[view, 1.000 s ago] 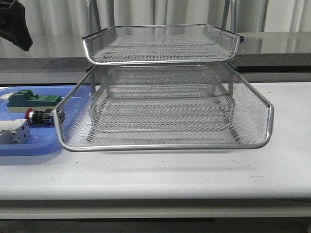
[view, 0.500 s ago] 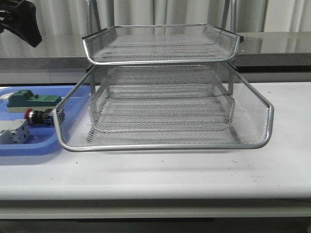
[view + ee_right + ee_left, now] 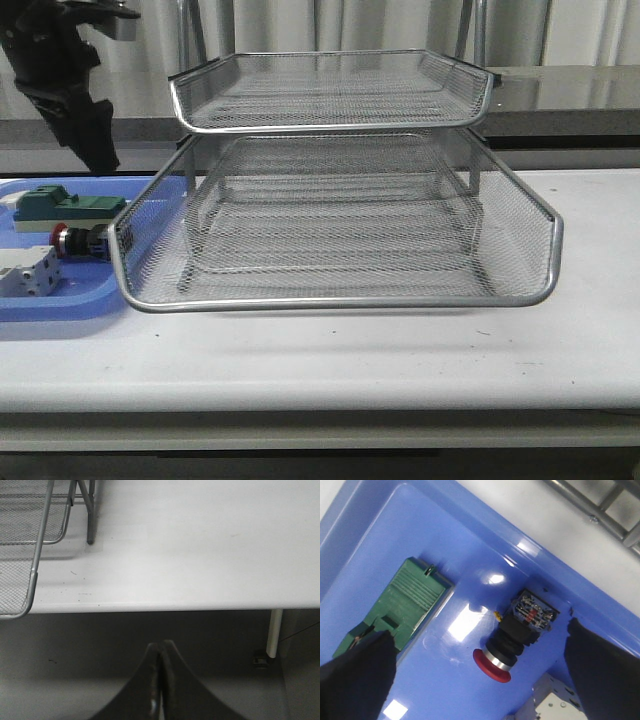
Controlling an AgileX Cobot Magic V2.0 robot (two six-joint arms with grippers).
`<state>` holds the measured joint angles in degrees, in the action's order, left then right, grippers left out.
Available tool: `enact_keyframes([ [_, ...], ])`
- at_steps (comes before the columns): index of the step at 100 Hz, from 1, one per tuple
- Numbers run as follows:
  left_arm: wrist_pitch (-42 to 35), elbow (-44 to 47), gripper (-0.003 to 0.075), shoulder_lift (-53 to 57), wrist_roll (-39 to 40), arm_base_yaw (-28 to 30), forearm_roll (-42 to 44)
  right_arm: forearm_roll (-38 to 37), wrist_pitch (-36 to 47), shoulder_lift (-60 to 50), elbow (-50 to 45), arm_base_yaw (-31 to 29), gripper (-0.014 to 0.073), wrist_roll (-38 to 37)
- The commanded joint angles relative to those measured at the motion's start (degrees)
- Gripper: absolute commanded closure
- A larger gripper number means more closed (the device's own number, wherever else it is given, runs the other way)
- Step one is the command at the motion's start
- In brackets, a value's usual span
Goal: Place button on rack with both arms
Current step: 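Lower the left gripper over the red push button in the tray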
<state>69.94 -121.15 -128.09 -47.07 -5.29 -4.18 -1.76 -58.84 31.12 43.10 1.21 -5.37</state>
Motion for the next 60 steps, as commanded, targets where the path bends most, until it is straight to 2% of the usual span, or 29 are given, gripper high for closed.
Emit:
enact_keyframes([
  [1,3.2,-2.6,0.0061,2.1,-2.3,0.1,-1.1,-0.9,2.9,0.1,1.9,-0.3,0.0663,0.3],
  [60,3.2,-1.9,0.0061,0.2,-12.2,-0.3,-2.6,-0.9,2.9,0.1,1.9,-0.3,0.0663,0.3],
])
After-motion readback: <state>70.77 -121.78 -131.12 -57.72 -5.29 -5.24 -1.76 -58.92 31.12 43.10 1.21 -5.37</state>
